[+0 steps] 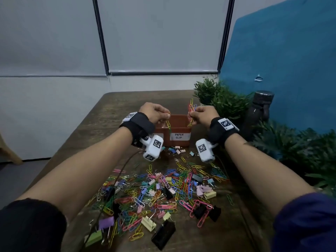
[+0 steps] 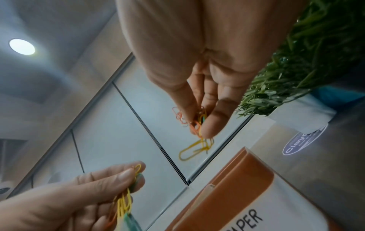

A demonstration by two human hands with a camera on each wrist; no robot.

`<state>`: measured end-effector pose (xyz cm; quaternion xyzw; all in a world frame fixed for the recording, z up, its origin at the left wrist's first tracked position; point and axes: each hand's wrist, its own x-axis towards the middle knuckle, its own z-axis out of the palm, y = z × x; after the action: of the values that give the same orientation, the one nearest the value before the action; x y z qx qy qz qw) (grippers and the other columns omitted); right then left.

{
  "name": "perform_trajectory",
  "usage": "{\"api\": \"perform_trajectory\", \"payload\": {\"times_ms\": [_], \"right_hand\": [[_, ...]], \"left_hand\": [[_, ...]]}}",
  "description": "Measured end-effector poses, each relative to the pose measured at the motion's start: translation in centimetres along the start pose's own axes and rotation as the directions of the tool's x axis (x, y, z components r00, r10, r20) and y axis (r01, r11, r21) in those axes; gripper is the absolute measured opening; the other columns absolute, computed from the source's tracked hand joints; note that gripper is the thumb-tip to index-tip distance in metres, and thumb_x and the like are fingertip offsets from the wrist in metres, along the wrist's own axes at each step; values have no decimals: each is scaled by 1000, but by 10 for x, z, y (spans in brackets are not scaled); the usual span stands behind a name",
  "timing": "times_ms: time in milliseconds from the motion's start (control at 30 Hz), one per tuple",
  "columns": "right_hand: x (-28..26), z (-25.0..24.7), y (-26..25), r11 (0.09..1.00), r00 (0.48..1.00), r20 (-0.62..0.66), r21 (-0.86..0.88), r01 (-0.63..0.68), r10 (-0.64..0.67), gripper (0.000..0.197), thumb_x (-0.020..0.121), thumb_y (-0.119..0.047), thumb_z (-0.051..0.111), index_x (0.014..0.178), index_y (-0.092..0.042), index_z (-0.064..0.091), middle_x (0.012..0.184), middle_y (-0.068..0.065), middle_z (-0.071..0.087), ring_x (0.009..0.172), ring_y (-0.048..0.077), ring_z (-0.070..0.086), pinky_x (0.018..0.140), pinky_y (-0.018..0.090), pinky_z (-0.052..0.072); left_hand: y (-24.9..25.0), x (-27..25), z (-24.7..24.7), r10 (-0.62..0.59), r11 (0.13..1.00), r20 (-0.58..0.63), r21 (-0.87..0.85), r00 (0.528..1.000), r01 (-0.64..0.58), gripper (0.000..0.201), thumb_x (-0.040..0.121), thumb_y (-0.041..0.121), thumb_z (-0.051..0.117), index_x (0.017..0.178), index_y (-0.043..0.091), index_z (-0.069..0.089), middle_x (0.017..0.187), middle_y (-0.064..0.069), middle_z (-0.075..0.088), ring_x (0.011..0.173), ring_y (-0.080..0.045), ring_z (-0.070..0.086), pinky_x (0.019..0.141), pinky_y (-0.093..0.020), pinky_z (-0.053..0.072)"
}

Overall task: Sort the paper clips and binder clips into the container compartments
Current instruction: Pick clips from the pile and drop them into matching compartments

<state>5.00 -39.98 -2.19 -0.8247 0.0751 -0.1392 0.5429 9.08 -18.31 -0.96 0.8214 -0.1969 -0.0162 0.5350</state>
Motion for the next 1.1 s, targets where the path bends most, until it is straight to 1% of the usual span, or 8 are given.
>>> {"api": "perform_trajectory", "payload": {"times_ms": [133,300,500,600,767,867,967,1100], "right_hand": [[28,23,8,999,998,-68,-35,-17,15,15,93,-10,65,78,-12,66,80,10,71,62,24,67,75,42,60],[30,44,21,975,998,-65,-221,-21,7,18,87,-16,74,102,-6,73,82,8,74,63,17,66,68,33,60],[30,38,21,959,992,-96,-277,56,-86,19,88,-9,70,105,-15,76,100,6,75,88,18,69,91,39,57],[23,28,22,960,977,-141,-253,117,-157,22,89,-3,63,99,-17,78,94,-1,76,90,12,69,93,32,55],[-5,7,22,947,969,-116,-266,181,-218,18,88,-5,68,99,-16,77,93,-3,74,88,8,66,80,16,48],[-30,-4,25,946,981,-31,-272,174,-189,13,84,-9,74,94,-17,76,90,-5,72,81,6,63,70,7,46],[-55,-12,30,911,983,167,-388,141,-81,15,81,-14,78,95,-20,77,87,-6,72,80,6,65,73,16,51],[-87,-19,37,827,918,383,-545,136,101,19,76,-16,83,91,-26,77,80,-10,73,80,7,67,79,25,55]], "left_hand": [[-4,31,4,1,997,-64,71,998,3,10,78,9,81,87,9,75,77,-5,74,63,-12,67,58,-21,53],[-10,60,16,9,982,-66,188,998,4,13,75,15,84,72,22,73,74,1,74,72,-14,72,75,-30,60],[-9,75,29,36,959,-104,282,994,-6,12,75,22,84,73,26,73,74,8,71,78,-9,70,80,-25,57],[-10,77,34,26,958,-103,285,994,5,10,75,24,84,77,25,74,77,6,73,78,-11,71,82,-31,59],[-6,60,36,-6,854,128,516,992,-61,20,85,30,74,103,20,75,88,3,74,78,-12,68,83,-29,57],[2,44,35,109,760,122,629,986,-162,21,86,25,73,106,20,75,101,2,73,85,-10,64,85,-23,50],[12,14,37,243,726,123,635,962,-264,19,86,28,73,104,22,73,101,7,69,93,-10,62,84,-24,48],[9,-40,50,159,653,413,637,897,-409,16,81,32,76,95,26,73,87,12,65,80,-6,60,74,-26,52]]}}
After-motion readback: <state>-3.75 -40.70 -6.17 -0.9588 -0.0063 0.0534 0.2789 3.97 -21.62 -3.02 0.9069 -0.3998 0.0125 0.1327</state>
